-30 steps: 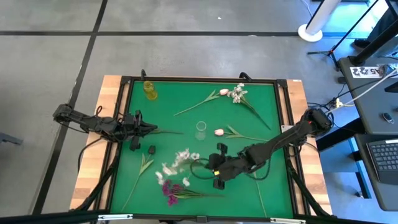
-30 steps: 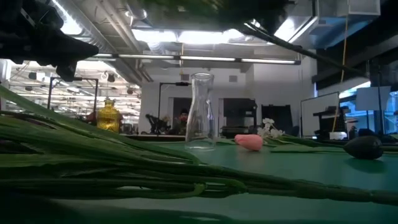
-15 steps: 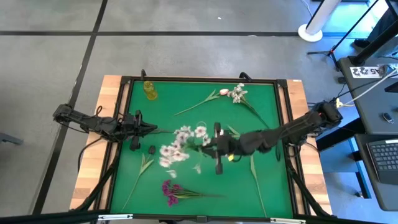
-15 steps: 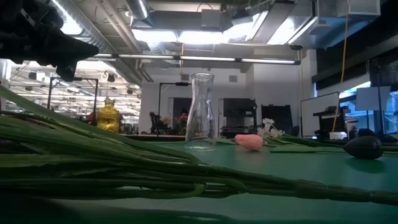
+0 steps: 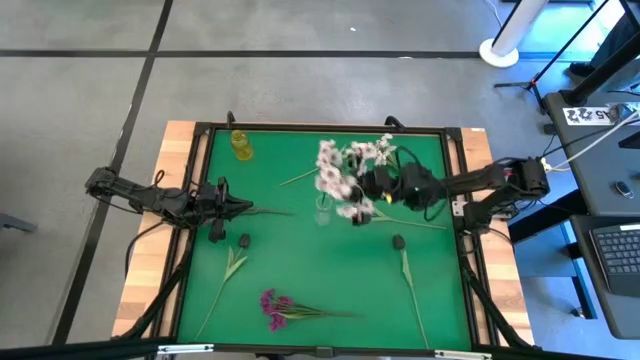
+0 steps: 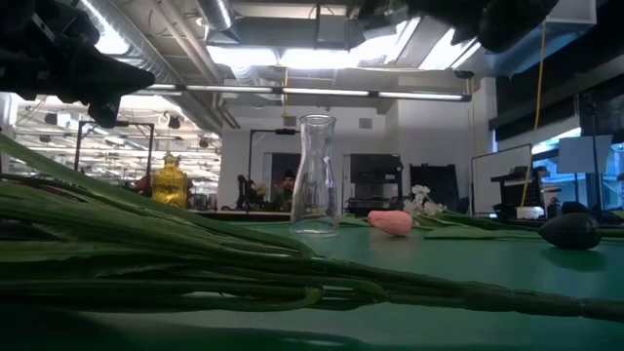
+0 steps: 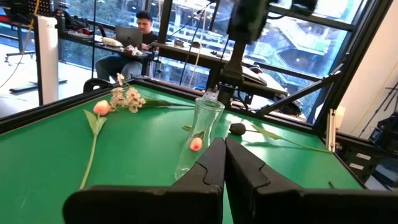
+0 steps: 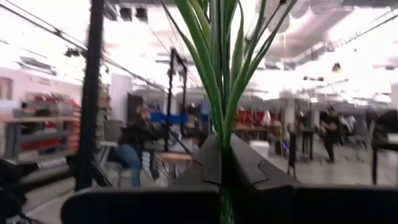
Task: Sort flowers into vase by color
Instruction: Put the bottom white flowers into the transparent vase
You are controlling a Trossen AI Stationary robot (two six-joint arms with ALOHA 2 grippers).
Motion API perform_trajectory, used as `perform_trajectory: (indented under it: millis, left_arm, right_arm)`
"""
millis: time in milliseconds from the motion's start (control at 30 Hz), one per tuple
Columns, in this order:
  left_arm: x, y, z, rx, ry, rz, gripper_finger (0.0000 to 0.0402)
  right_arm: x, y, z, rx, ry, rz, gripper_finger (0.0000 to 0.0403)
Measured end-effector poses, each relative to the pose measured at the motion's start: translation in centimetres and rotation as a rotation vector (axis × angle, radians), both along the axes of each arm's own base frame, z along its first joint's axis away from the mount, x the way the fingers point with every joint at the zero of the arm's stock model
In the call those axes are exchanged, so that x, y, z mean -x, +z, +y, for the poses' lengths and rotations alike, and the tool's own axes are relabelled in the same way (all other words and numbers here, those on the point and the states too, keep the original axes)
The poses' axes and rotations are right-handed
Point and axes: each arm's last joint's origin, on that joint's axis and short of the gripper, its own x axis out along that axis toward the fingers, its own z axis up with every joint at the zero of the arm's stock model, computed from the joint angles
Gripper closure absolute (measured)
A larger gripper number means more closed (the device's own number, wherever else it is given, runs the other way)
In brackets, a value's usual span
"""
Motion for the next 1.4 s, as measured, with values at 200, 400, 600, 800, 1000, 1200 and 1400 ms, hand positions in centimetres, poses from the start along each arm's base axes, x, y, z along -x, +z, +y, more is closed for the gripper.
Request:
perform_trajectory:
  millis: [200, 400, 600, 800, 1000, 1200, 1400]
  left_arm:
    - [0.0, 0.0, 0.0, 0.000, 0.000, -0.001, 0.0401]
    - [0.0, 0.0, 0.0, 0.000, 0.001, 0.000, 0.0401]
    - [0.0, 0.0, 0.0, 0.000, 0.000, 0.000, 0.0401]
    - [0.0, 0.0, 0.0, 0.000, 0.000, 0.000, 0.0401]
    - [0.0, 0.0, 0.0, 0.000, 0.000, 0.000, 0.0401]
    - [0.0, 0.0, 0.0, 0.000, 0.000, -0.001, 0.0401]
    - [0.0, 0.0, 0.0, 0.000, 0.000, 0.000, 0.0401]
  right_arm:
    - [-0.8, -1.7, -2.5, -0.018, -0.056, 0.087, 0.0400]
    - [-2.1, -4.2, -3.2, -0.036, -0.079, 0.161, 0.0401]
    - [-2.8, -5.7, -3.2, -0.053, -0.072, 0.191, 0.0401]
    - [-3.0, -6.4, -3.3, -0.076, -0.066, 0.243, 0.0399]
    - [-3.0, -6.8, -3.3, -0.108, -0.057, 0.294, 0.0358]
    - [-3.0, -6.9, -3.2, -0.118, -0.049, 0.321, 0.0304]
    - [-2.4, -6.3, -3.2, -0.123, -0.061, 0.388, 0.0254]
